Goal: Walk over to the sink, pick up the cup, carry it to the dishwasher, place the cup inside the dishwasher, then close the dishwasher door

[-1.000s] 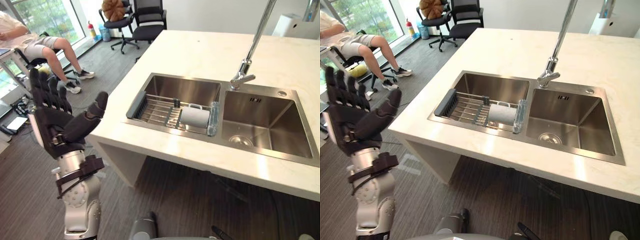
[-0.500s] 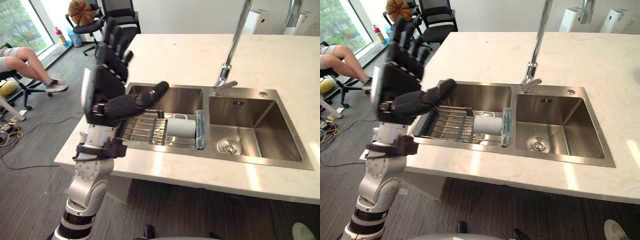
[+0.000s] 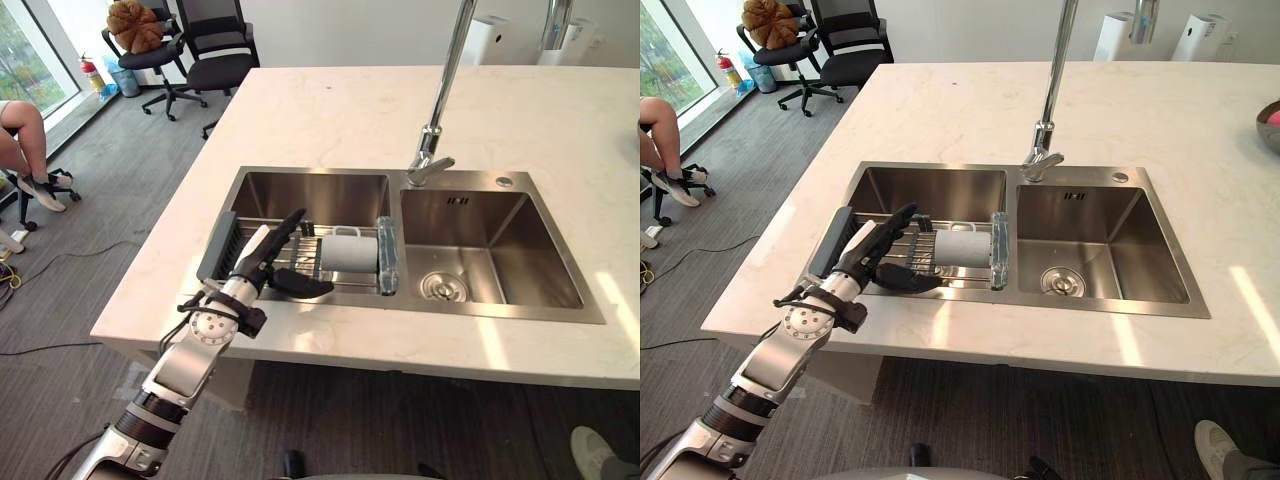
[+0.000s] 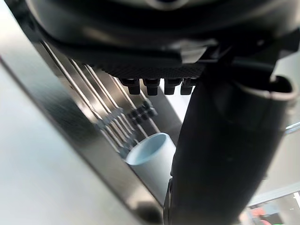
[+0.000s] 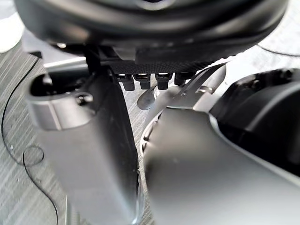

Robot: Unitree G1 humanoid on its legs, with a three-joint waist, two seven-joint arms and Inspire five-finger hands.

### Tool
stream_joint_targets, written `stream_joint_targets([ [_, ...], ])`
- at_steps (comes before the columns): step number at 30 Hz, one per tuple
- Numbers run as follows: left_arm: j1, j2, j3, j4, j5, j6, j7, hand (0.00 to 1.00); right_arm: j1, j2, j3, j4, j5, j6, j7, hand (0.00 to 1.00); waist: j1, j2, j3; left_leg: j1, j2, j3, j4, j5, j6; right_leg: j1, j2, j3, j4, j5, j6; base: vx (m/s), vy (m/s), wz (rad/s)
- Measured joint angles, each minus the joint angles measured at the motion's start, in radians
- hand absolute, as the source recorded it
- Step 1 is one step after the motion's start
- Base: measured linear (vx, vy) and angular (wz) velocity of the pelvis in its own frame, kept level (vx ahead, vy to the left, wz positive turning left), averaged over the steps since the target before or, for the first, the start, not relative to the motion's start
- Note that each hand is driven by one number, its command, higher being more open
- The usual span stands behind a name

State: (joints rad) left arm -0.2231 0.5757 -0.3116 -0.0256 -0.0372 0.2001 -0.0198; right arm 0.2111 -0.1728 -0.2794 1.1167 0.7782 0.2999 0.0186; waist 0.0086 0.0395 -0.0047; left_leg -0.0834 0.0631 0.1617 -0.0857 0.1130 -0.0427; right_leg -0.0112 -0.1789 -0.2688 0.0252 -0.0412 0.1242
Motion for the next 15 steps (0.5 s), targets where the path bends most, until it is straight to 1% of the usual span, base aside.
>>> stream_joint_targets([
  [2, 0.000, 0.026, 0.001, 0.000, 0.054, -0.050, 0.006, 1.00, 0.001, 0.004, -0.010, 0.003, 0.014, 0.008, 0.000, 1.00, 0.000, -0.007, 0.004, 0.003, 0.000, 0.002, -0.001, 0.001, 0.000, 0.005, 0.001, 0.002, -0.009, 0.003, -0.002, -0.03, 0.013, -0.03],
  [3, 0.000, 0.032, 0.001, 0.000, 0.076, -0.063, 0.010, 1.00, 0.001, 0.005, -0.017, 0.004, 0.014, 0.010, 0.001, 1.00, 0.000, -0.008, 0.005, 0.005, 0.000, 0.004, -0.001, 0.000, 0.000, 0.006, 0.001, 0.004, -0.011, 0.003, -0.002, -0.02, 0.012, -0.10],
  [4, -0.003, 0.052, 0.002, 0.000, 0.120, -0.087, 0.018, 1.00, 0.002, 0.006, -0.030, 0.005, 0.016, 0.014, 0.005, 1.00, 0.000, -0.010, 0.007, 0.008, 0.002, 0.012, -0.001, 0.000, 0.000, 0.007, 0.002, 0.011, -0.015, 0.005, -0.003, -0.01, 0.008, -0.12],
  [8, -0.033, 0.082, 0.015, 0.000, 0.137, -0.103, 0.027, 1.00, 0.005, 0.017, -0.052, 0.005, 0.017, 0.016, 0.018, 1.00, -0.001, -0.019, 0.013, 0.010, 0.009, 0.026, -0.003, -0.001, -0.002, 0.007, 0.011, 0.024, -0.032, 0.018, -0.008, -0.01, -0.004, -0.13],
  [9, -0.038, 0.082, 0.029, 0.002, 0.137, -0.110, 0.037, 1.00, 0.005, 0.021, -0.066, 0.005, 0.017, 0.018, 0.021, 1.00, -0.001, -0.022, 0.015, 0.010, 0.011, 0.032, -0.005, -0.002, -0.004, 0.007, 0.012, 0.031, -0.037, 0.023, -0.009, 0.00, -0.009, -0.15],
  [13, -0.076, 0.088, 0.031, 0.046, 0.134, -0.130, 0.065, 1.00, 0.011, 0.024, -0.069, 0.005, 0.017, 0.018, 0.039, 1.00, -0.006, -0.025, 0.017, 0.014, 0.011, 0.044, -0.006, -0.004, -0.006, 0.007, 0.014, 0.043, -0.044, 0.030, -0.007, 0.01, 0.000, -0.10],
  [15, -0.091, 0.092, 0.031, 0.069, 0.133, -0.166, 0.065, 1.00, 0.012, 0.026, -0.077, 0.005, 0.016, 0.019, 0.045, 1.00, -0.010, -0.027, 0.018, 0.016, 0.012, 0.047, -0.006, -0.005, -0.006, 0.007, 0.014, 0.046, -0.045, 0.031, -0.006, 0.00, 0.001, -0.04],
])
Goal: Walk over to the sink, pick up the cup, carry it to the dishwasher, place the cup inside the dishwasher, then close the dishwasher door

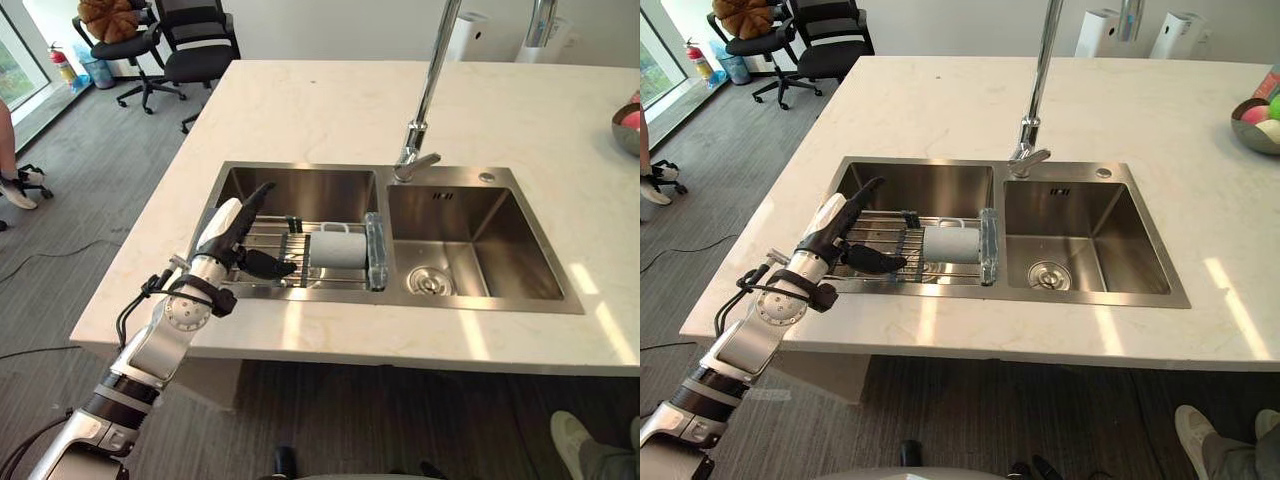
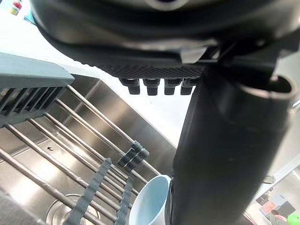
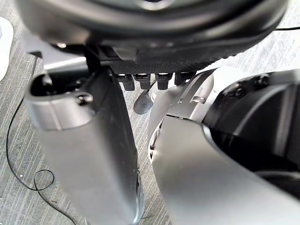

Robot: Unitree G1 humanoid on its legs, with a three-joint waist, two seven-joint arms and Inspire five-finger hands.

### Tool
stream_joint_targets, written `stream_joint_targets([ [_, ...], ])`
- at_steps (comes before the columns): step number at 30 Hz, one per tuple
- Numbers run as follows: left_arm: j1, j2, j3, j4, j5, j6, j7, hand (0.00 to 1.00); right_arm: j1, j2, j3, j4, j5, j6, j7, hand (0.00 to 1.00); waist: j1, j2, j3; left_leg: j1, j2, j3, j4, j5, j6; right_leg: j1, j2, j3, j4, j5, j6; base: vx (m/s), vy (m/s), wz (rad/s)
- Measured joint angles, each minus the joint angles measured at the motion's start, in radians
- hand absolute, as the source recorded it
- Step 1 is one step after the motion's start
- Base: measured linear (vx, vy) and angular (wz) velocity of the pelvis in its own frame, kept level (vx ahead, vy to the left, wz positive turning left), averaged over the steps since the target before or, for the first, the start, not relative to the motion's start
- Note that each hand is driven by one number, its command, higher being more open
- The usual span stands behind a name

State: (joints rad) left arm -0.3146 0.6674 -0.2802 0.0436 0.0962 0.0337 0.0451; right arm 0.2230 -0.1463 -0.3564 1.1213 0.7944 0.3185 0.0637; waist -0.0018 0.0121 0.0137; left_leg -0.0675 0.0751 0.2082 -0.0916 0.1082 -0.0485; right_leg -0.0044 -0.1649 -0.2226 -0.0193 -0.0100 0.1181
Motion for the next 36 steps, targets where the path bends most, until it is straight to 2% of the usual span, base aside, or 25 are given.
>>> stream_joint_targets([
  [3, -0.001, 0.005, -0.003, 0.003, -0.002, -0.052, 0.000, 1.00, 0.002, 0.003, -0.012, 0.000, -0.001, 0.002, 0.005, 1.00, -0.010, -0.002, 0.001, 0.003, 0.002, 0.007, 0.000, -0.003, -0.001, 0.000, 0.001, 0.006, -0.004, 0.003, -0.001, 0.00, 0.000, -0.06],
  [9, -0.054, 0.023, -0.102, 0.003, 0.002, -0.057, -0.001, 1.00, 0.010, 0.003, -0.012, -0.001, -0.003, 0.002, 0.034, 1.00, -0.022, -0.005, 0.003, 0.012, 0.007, 0.030, 0.000, -0.008, -0.006, 0.000, 0.005, 0.027, -0.015, 0.010, -0.006, -0.01, -0.002, -0.12],
  [11, -0.061, 0.023, -0.138, 0.003, 0.006, -0.057, -0.007, 1.00, 0.009, 0.004, -0.012, -0.001, -0.003, 0.002, 0.047, 1.00, -0.041, -0.007, 0.004, 0.012, 0.009, 0.036, 0.000, -0.009, -0.007, -0.001, 0.008, 0.033, -0.022, 0.014, -0.007, -0.01, -0.008, -0.11],
  [15, -0.074, 0.022, -0.204, 0.010, 0.026, -0.016, -0.042, 1.00, 0.008, 0.011, -0.017, -0.004, -0.003, -0.002, 0.058, 1.00, -0.065, -0.009, 0.005, 0.012, 0.010, 0.055, 0.000, -0.016, -0.008, -0.008, 0.010, 0.052, -0.034, 0.022, -0.006, 0.02, -0.007, -0.14],
  [20, -0.109, 0.022, -0.218, 0.085, 0.071, 0.010, -0.036, 1.00, 0.008, 0.018, -0.030, -0.006, -0.002, -0.004, 0.055, 1.00, -0.077, -0.009, 0.006, 0.012, 0.010, 0.061, 0.004, -0.020, -0.010, -0.008, 0.010, 0.057, -0.042, 0.028, 0.002, 0.02, -0.008, -0.04],
  [28, -0.115, 0.022, -0.241, 0.140, 0.161, 0.027, -0.015, 1.00, 0.005, 0.021, -0.030, -0.009, -0.002, -0.007, 0.051, 1.00, -0.093, -0.009, 0.006, 0.019, 0.010, 0.082, 0.004, -0.021, -0.010, -0.007, 0.010, 0.068, -0.053, 0.041, -0.004, -0.02, -0.009, -0.07],
  [30, -0.130, 0.021, -0.246, 0.174, 0.186, 0.050, -0.027, 1.00, 0.005, 0.022, -0.029, -0.014, -0.002, -0.007, 0.048, 1.00, -0.095, -0.009, 0.005, 0.026, 0.011, 0.094, 0.003, -0.022, -0.010, -0.007, 0.010, 0.082, -0.058, 0.046, -0.008, -0.08, -0.007, -0.16],
  [36, -0.134, 0.020, -0.247, 0.202, 0.228, 0.039, -0.035, 1.00, 0.009, 0.025, -0.024, -0.015, -0.001, -0.007, 0.045, 1.00, -0.096, -0.009, 0.004, 0.029, 0.011, 0.100, -0.001, -0.022, -0.011, -0.007, 0.010, 0.089, -0.065, 0.050, -0.010, -0.05, -0.007, -0.05],
])
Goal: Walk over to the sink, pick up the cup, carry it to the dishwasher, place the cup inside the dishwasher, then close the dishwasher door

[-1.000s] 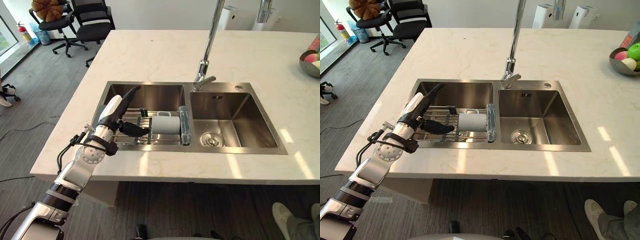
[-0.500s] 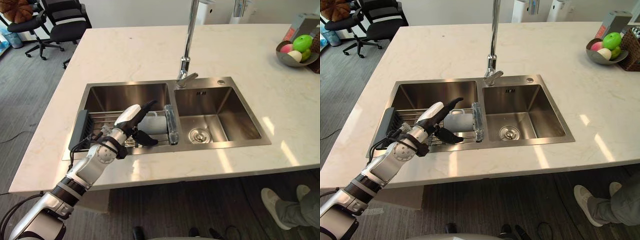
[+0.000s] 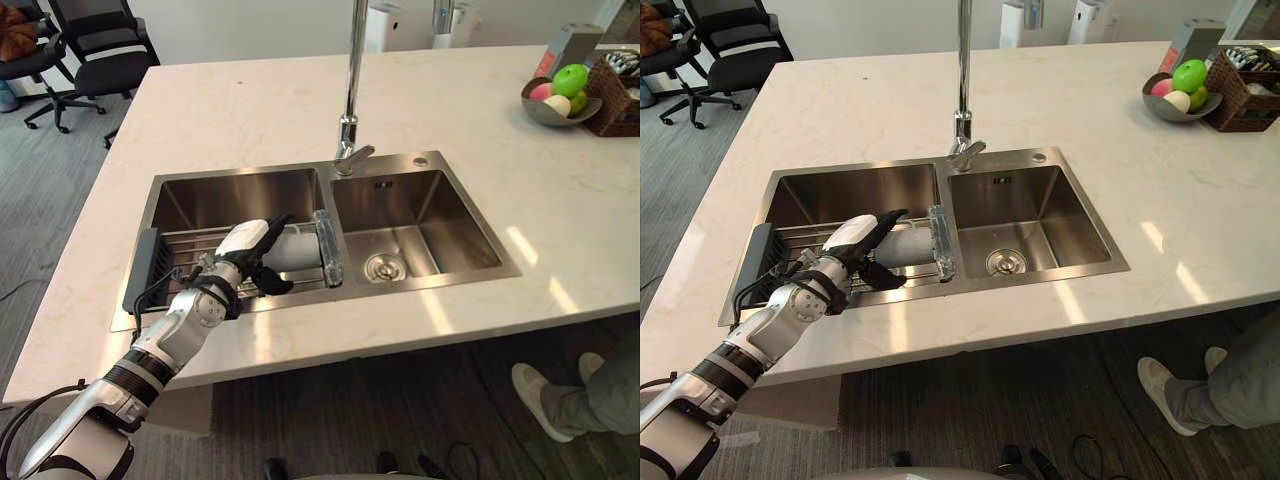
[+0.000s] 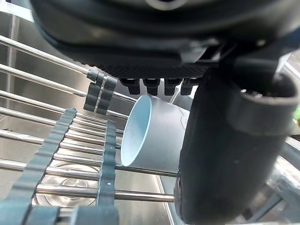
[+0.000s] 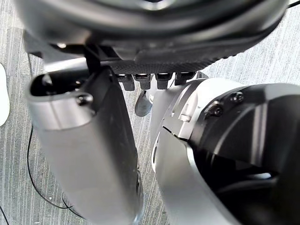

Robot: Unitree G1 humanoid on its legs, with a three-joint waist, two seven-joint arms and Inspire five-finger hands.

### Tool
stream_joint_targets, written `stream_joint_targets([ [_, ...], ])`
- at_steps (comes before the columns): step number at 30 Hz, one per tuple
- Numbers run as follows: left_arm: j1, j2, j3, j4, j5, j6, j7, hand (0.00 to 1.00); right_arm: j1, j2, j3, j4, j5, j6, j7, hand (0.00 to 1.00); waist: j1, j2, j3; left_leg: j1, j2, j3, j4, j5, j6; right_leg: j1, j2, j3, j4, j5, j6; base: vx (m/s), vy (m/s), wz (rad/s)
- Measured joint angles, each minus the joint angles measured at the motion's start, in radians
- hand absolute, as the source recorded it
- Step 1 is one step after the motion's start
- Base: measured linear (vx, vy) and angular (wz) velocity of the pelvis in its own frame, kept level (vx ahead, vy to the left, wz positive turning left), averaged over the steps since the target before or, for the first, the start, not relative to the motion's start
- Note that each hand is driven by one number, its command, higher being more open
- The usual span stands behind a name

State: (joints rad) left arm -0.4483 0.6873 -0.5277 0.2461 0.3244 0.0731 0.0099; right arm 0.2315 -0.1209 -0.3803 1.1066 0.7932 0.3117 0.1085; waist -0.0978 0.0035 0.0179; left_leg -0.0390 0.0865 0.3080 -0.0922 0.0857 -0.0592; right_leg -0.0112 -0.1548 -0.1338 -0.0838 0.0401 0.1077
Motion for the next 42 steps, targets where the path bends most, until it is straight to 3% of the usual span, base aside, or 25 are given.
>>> stream_joint_targets([
  [4, -0.008, 0.000, -0.011, 0.005, 0.012, 0.001, -0.005, 1.00, 0.000, -0.001, 0.015, 0.000, 0.000, -0.002, 0.000, 1.00, 0.000, 0.000, 0.000, 0.000, 0.000, 0.000, 0.000, -0.001, 0.000, 0.000, 0.000, 0.000, 0.000, 0.002, 0.004, 0.00, 0.000, 0.00],
  [10, -0.041, -0.002, -0.019, 0.007, 0.026, 0.048, -0.089, 1.00, 0.000, -0.002, 0.036, 0.000, -0.001, -0.003, -0.001, 1.00, -0.001, 0.001, -0.003, 0.000, 0.000, 0.000, 0.001, -0.001, 0.000, 0.000, 0.000, -0.001, 0.000, 0.004, 0.006, 0.00, 0.000, 0.00],
  [11, -0.044, -0.004, -0.022, 0.007, 0.035, 0.059, -0.102, 0.00, 0.001, -0.003, 0.037, 0.001, -0.001, -0.003, -0.002, 1.00, -0.002, 0.002, -0.008, 0.000, 0.000, 0.000, 0.000, -0.001, 0.000, 0.000, 0.000, -0.001, 0.000, 0.004, 0.006, 0.00, 0.000, 0.00],
  [23, -0.042, -0.024, -0.029, 0.051, 0.212, 0.083, -0.104, 0.00, 0.001, -0.014, 0.094, 0.000, 0.000, -0.003, -0.018, 1.00, -0.004, 0.003, -0.017, 0.005, 0.000, -0.002, 0.000, -0.001, 0.000, 0.005, 0.000, -0.003, -0.001, 0.003, 0.006, -0.01, -0.003, 0.00],
  [30, -0.041, -0.032, -0.032, 0.080, 0.267, 0.018, -0.072, 0.00, 0.002, -0.019, 0.112, 0.000, 0.000, -0.013, -0.018, 1.00, -0.007, 0.005, -0.019, 0.005, -0.001, -0.002, 0.000, -0.001, 0.000, 0.006, 0.000, -0.003, -0.001, 0.003, 0.006, 0.00, 0.000, 0.00],
  [37, -0.036, -0.026, -0.072, 0.115, 0.206, -0.018, 0.059, 0.00, 0.003, -0.019, 0.112, 0.002, -0.002, -0.025, -0.014, 1.00, -0.008, 0.005, -0.019, 0.004, -0.003, -0.006, 0.000, -0.001, 0.000, 0.007, -0.002, -0.007, -0.001, 0.003, 0.007, 0.00, 0.000, 0.00],
  [42, 0.018, -0.030, -0.069, 0.115, -0.016, -0.043, 0.200, 0.00, 0.002, -0.021, 0.112, 0.008, -0.011, -0.033, 0.003, 1.00, -0.010, 0.006, -0.019, -0.006, -0.005, -0.022, 0.004, -0.001, 0.000, 0.006, -0.003, -0.023, -0.001, 0.001, 0.009, 0.00, -0.001, 0.07],
])
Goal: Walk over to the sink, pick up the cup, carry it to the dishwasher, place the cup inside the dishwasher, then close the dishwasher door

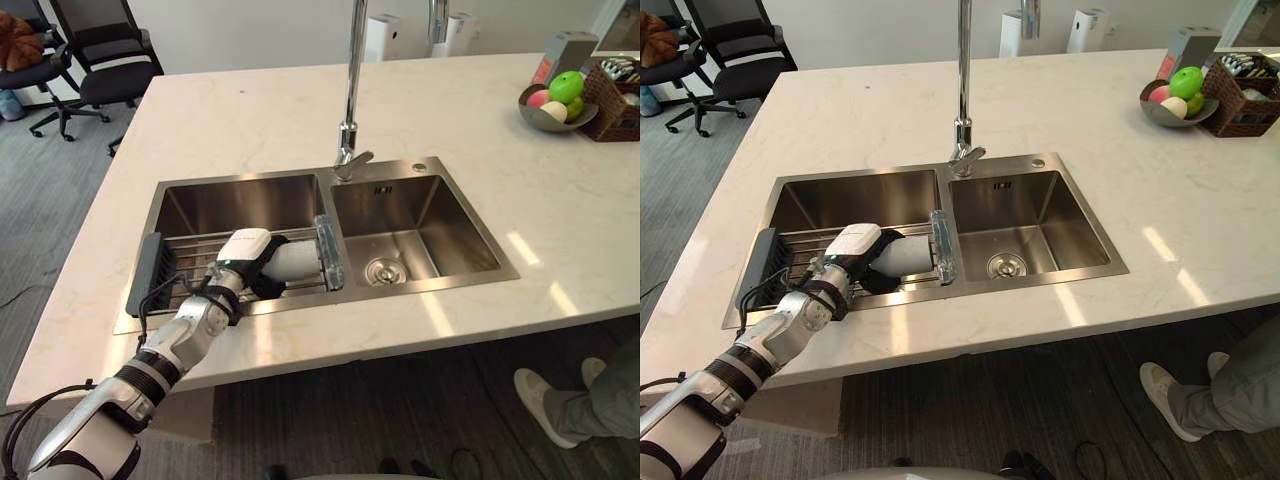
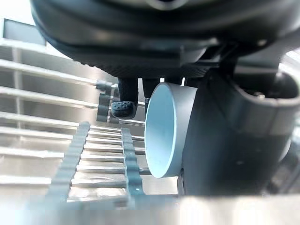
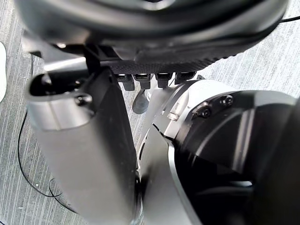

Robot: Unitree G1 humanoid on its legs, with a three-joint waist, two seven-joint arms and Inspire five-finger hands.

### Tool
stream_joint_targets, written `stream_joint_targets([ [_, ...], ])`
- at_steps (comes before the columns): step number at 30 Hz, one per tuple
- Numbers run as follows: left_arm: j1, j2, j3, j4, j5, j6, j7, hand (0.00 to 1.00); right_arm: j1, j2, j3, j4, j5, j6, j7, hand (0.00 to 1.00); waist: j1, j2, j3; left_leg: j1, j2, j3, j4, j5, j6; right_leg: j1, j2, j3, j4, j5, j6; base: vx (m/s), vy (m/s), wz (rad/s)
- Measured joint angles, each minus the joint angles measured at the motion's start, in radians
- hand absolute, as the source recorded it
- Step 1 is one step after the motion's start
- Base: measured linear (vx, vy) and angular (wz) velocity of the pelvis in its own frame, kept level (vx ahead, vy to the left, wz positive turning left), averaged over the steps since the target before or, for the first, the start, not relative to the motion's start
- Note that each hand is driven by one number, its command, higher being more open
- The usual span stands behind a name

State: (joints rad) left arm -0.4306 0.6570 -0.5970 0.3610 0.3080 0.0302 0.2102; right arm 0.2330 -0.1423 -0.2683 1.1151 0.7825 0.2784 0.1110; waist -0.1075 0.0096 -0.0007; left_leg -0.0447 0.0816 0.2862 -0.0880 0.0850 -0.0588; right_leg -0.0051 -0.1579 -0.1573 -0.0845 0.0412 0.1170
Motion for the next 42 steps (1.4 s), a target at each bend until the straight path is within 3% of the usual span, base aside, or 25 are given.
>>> stream_joint_targets([
  [3, 0.086, -0.018, 0.074, -0.107, -0.217, -0.026, 0.031, 0.00, -0.002, -0.006, -0.002, 0.005, 0.000, 0.003, 0.005, 1.00, 0.008, 0.002, 0.001, -0.008, -0.001, -0.036, 0.000, 0.001, 0.001, 0.000, 0.000, -0.020, 0.001, -0.001, 0.001, 0.01, -0.020, 0.13],
  [8, 0.191, -0.108, 0.241, -0.252, -0.424, -0.074, 0.041, 0.00, -0.006, -0.008, -0.056, 0.019, -0.024, 0.007, 0.013, 1.00, 0.044, 0.009, 0.007, -0.015, -0.004, -0.075, 0.001, 0.005, 0.002, 0.013, 0.000, -0.062, 0.001, -0.002, -0.002, 0.00, -0.017, 0.19],
  [17, 0.285, -0.160, 0.607, -0.327, -0.486, -0.196, 0.198, 0.00, 0.011, 0.010, -0.218, 0.028, -0.118, 0.017, 0.042, 1.00, 0.123, 0.017, 0.015, -0.028, -0.005, -0.142, -0.004, 0.015, 0.001, 0.029, 0.001, -0.128, 0.033, -0.044, -0.013, -0.04, -0.013, 0.23],
  [22, 0.330, -0.189, 0.833, -0.370, -0.495, -0.231, 0.304, 0.00, -0.002, 0.028, -0.350, 0.047, -0.190, 0.006, 0.062, 1.00, 0.158, 0.014, 0.013, -0.044, -0.004, -0.165, 0.001, 0.020, -0.001, 0.020, 0.001, -0.134, 0.065, -0.057, 0.005, 0.03, -0.008, 0.14],
  [27, 0.405, -0.211, 1.033, -0.372, -0.863, -0.279, 0.287, 0.00, -0.020, 0.033, -0.385, 0.039, -0.309, 0.024, 0.060, 1.00, 0.202, 0.014, 0.012, -0.074, -0.009, -0.240, 0.007, 0.038, 0.001, 0.020, -0.002, -0.204, 0.113, -0.088, 0.002, -0.01, -0.013, 0.39],
  [31, 0.507, -0.215, 1.140, -0.412, -0.955, -0.279, 0.251, 0.00, 0.000, 0.060, -0.327, -0.028, -0.381, 0.021, 0.053, 1.00, 0.232, 0.019, 0.025, -0.152, -0.029, -0.374, 0.059, 0.050, -0.004, 0.021, -0.016, -0.344, 0.201, -0.149, -0.008, -0.09, -0.024, 1.14],
  [32, 0.536, -0.215, 1.214, -0.416, -0.969, -0.280, 0.228, 0.00, 0.007, 0.061, -0.324, -0.037, -0.380, 0.011, 0.050, 1.00, 0.249, 0.025, 0.034, -0.169, -0.027, -0.367, 0.064, 0.026, 0.015, 0.029, -0.025, -0.398, 0.227, -0.160, -0.007, -0.10, -0.008, 1.14],
  [33, 0.547, -0.215, 1.270, -0.407, -0.976, -0.286, 0.220, 0.00, 0.017, 0.063, -0.324, -0.045, -0.371, 0.004, 0.049, 1.00, 0.253, 0.023, 0.037, -0.178, -0.020, -0.307, 0.071, -0.007, 0.060, 0.047, -0.033, -0.447, 0.227, -0.160, -0.007, -0.11, 0.015, 1.48],
  [34, 0.550, -0.212, 1.350, -0.365, -0.923, -0.318, 0.220, 0.00, 0.017, 0.071, -0.325, -0.043, -0.372, -0.021, 0.046, 1.00, 0.254, -0.010, 0.042, -0.192, -0.025, -0.193, 0.108, -0.049, 0.099, 0.055, -0.080, -0.497, 0.226, -0.162, -0.004, -0.08, 0.076, 1.38],
  [35, 0.558, -0.211, 1.408, -0.341, -0.852, -0.347, 0.222, 0.00, 0.015, 0.071, -0.325, -0.044, -0.378, -0.048, 0.046, 1.00, 0.260, -0.013, 0.049, -0.243, 0.000, -0.102, 0.264, -0.067, 0.124, 0.052, -0.107, -0.529, 0.244, -0.169, 0.006, -0.05, 0.098, 1.12],
  [36, 0.574, -0.209, 1.448, -0.330, -0.803, -0.369, 0.225, 0.00, 0.015, 0.068, -0.326, -0.046, -0.389, -0.069, 0.044, 1.00, 0.273, -0.004, 0.049, -0.265, 0.024, -0.062, 0.357, -0.083, 0.147, 0.053, -0.112, -0.547, 0.263, -0.170, 0.007, -0.02, 0.135, 0.86],
  [37, 0.622, -0.198, 1.521, -0.319, -0.702, -0.404, 0.230, 0.00, 0.013, 0.048, -0.338, -0.055, -0.423, -0.101, 0.041, 1.00, 0.296, 0.041, 0.043, -0.274, 0.060, 0.019, 0.426, -0.145, 0.176, 0.053, -0.104, -0.589, 0.325, -0.188, 0.000, -0.01, 0.141, 0.98],
  [38, 0.640, -0.174, 1.549, -0.301, -0.644, -0.444, 0.228, 0.00, 0.009, 0.041, -0.342, -0.042, -0.437, -0.126, 0.036, 1.00, 0.298, 0.049, 0.041, -0.251, 0.036, -0.010, 0.370, -0.142, 0.100, 0.040, -0.120, -0.580, 0.381, -0.237, -0.012, -0.09, 0.144, 1.73],
  [39, 0.634, -0.140, 1.549, -0.258, -0.606, -0.488, 0.220, 0.00, 0.001, 0.041, -0.357, 0.004, -0.441, -0.158, 0.032, 1.00, 0.271, 0.039, 0.023, -0.220, -0.008, -0.040, 0.224, -0.101, 0.096, 0.027, -0.061, -0.512, 0.310, -0.293, -0.026, -0.06, 0.051, 2.68],
  [40, 0.597, -0.099, 1.544, -0.225, -0.587, -0.504, 0.212, 0.00, -0.004, 0.068, -0.382, 0.024, -0.440, -0.194, 0.035, 1.00, 0.223, 0.005, 0.007, -0.249, 0.005, 0.119, 0.272, -0.146, 0.188, 0.017, -0.043, -0.495, 0.216, -0.208, -0.078, -0.05, -0.004, 2.79],
  [41, 0.572, -0.083, 1.535, -0.205, -0.569, -0.517, 0.209, 0.00, -0.005, 0.067, -0.384, 0.036, -0.438, -0.215, 0.034, 1.00, 0.220, -0.009, 0.001, -0.265, 0.036, 0.179, 0.361, -0.161, 0.206, 0.023, -0.077, -0.556, 0.233, -0.200, -0.018, 0.07, 0.004, 2.29],
  [42, 0.562, -0.076, 1.531, -0.184, -0.551, -0.530, 0.204, 0.00, -0.017, 0.049, -0.376, 0.042, -0.429, -0.226, 0.027, 1.00, 0.228, -0.001, 0.003, -0.249, 0.111, 0.260, 0.472, -0.185, 0.191, 0.030, -0.108, -0.600, 0.272, -0.196, 0.000, 0.09, 0.143, 1.60],
])
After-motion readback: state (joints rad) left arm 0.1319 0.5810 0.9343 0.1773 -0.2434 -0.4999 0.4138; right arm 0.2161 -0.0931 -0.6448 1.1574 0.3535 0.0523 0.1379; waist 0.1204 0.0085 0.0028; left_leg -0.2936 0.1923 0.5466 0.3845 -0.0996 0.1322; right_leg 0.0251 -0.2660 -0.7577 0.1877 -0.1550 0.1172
